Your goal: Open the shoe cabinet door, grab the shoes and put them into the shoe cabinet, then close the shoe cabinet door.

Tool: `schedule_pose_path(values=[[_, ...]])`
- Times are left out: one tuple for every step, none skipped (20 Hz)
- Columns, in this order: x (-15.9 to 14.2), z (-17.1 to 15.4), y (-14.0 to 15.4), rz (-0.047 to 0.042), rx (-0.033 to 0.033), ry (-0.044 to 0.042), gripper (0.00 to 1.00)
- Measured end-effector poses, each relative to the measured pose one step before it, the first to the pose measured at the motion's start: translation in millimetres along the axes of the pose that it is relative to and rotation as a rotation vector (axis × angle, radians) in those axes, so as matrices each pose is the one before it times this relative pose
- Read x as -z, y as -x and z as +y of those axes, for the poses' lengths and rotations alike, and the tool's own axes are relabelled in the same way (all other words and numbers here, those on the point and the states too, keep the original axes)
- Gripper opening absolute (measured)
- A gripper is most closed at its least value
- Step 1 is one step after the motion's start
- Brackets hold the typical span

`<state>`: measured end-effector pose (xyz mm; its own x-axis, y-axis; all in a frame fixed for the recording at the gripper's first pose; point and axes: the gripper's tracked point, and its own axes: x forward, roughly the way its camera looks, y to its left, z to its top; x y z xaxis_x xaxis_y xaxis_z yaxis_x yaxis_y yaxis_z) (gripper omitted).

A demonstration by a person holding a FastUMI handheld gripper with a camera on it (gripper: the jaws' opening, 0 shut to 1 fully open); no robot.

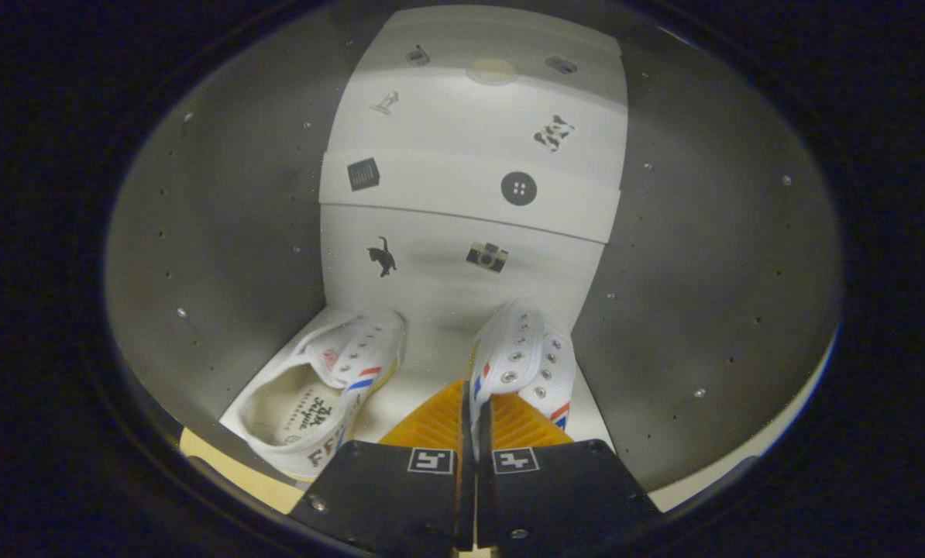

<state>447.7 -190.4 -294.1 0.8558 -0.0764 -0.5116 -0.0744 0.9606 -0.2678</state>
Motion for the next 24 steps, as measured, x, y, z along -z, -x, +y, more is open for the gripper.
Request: schedule_pose_path(values=[[3.50,-0.25,-7.09,0.00757,-0.00407,-0.00300,0.05],[2.42,1.31,-4.10,0.00650,-0.00946,-0.01112,0.05],[1.62,1.70,-2.59,0.00347,-0.00732,-0.01156,0.05],[1.71,1.25,-2.98,0.00163,0.00002,-0.00721,0.05],[0.16,2.38,-1.87,-0.00186,-0.00495,-0.00657,0.05],[-0.89,2.12,-0.42,-0.00158,-0.00257,-0.00081,0.05],[0.21,0.92,-0.58,0.00009,-0.00235,0.00383,0.05],[0.28,0.09,-1.02,0.00053,0.00073,0.00220,0.05],[-0.66,-0.31,-0.64,-0.00073,0.00403,0.00053,0.06],[0.06,-2.28,0.47,0.00081,0.01228,0.00413,0.06],[0.91,0.70,0.40,0.00461,-0.00217,0.00903,0.10],[1.81,0.23,1.82,0.01321,0.00250,0.00187,0.15],[1.89,1.43,3.85,0.00587,0.00235,-0.01154,0.22],[-2.22,3.26,7.17,-0.01714,-0.01007,-0.00771,0.29],[-3.71,1.67,7.55,-0.01941,0.00686,0.00375,0.37],[-2.24,-0.99,9.47,-0.02060,0.01855,0.01424,0.44],[-3.50,2.49,10.70,-0.02341,0.00663,0.01458,0.51],[-2.78,4.15,11.62,-0.01930,-0.00168,0.01722,0.59],[-2.93,4.76,11.31,-0.02018,-0.00993,0.01663,0.66],[-4.32,5.91,12.55,-0.02120,-0.01224,0.00939,0.66],[-3.03,4.07,14.83,-0.01958,-0.00808,0.00992,0.66],[-3.79,2.49,15.04,-0.01664,-0.00230,0.00710,0.66],[-2.83,2.39,15.40,-0.01225,0.00052,0.00084,0.66],[-3.64,2.86,16.99,-0.01260,-0.00475,-0.00368,0.66]])
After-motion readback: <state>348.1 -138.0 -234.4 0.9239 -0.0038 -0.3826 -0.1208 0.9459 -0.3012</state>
